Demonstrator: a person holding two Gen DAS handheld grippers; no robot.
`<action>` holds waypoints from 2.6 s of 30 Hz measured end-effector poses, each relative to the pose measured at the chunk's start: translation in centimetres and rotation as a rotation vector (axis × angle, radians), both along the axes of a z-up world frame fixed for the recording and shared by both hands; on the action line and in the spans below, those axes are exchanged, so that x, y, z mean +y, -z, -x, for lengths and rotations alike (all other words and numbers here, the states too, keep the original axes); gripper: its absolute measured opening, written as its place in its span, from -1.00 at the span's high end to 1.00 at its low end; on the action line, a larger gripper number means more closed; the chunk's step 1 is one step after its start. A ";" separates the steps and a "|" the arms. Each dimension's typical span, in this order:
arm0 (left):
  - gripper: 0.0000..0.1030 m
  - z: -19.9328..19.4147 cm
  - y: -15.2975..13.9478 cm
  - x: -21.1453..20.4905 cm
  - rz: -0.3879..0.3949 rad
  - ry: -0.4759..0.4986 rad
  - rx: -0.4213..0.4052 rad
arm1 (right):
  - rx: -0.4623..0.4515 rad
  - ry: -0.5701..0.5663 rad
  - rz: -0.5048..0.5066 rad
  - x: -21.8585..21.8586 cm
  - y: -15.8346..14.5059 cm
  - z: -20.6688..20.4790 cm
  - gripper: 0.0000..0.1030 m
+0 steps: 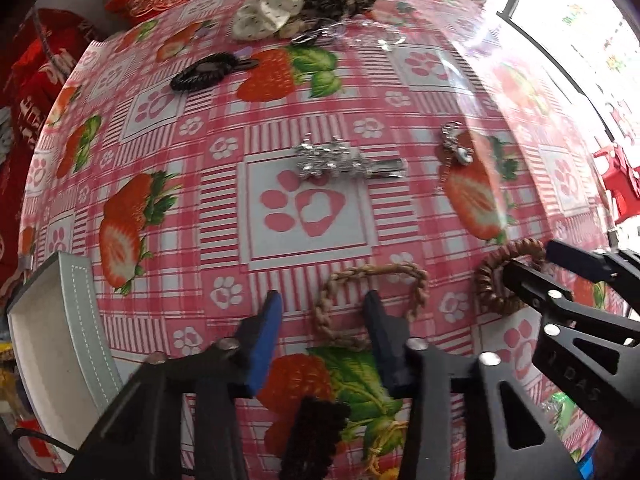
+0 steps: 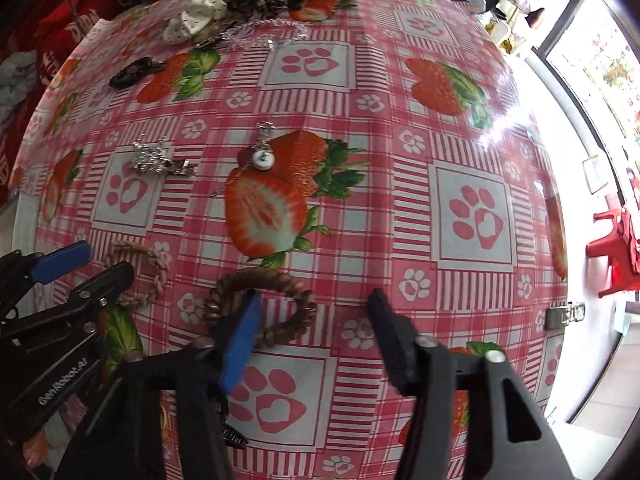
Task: Organize jewelry
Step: 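Grasp the tan beaded bracelet with the left tool while the right tool grasps the brown coiled hair tie, then carry the bracelet in the left tool while the right tool carries the coil to the white tray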
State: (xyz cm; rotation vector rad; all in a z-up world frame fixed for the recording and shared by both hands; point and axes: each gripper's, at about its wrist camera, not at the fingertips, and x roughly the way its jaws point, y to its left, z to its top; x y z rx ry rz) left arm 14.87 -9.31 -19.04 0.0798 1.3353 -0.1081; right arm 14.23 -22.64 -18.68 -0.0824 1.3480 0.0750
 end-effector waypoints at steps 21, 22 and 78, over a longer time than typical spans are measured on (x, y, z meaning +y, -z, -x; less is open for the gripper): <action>0.73 0.7 -4.2 3.9 0.161 -0.072 -0.043 | 0.008 0.052 -0.147 -0.5 -2.3 2.4 0.74; 0.73 0.7 -4.7 4.2 0.169 -0.079 -0.052 | 0.004 0.047 -0.149 -0.2 -2.6 2.4 0.74; 0.73 9.6 -0.8 30.9 0.010 -0.475 -0.042 | 0.101 -0.408 -0.230 33.4 -0.7 0.6 0.74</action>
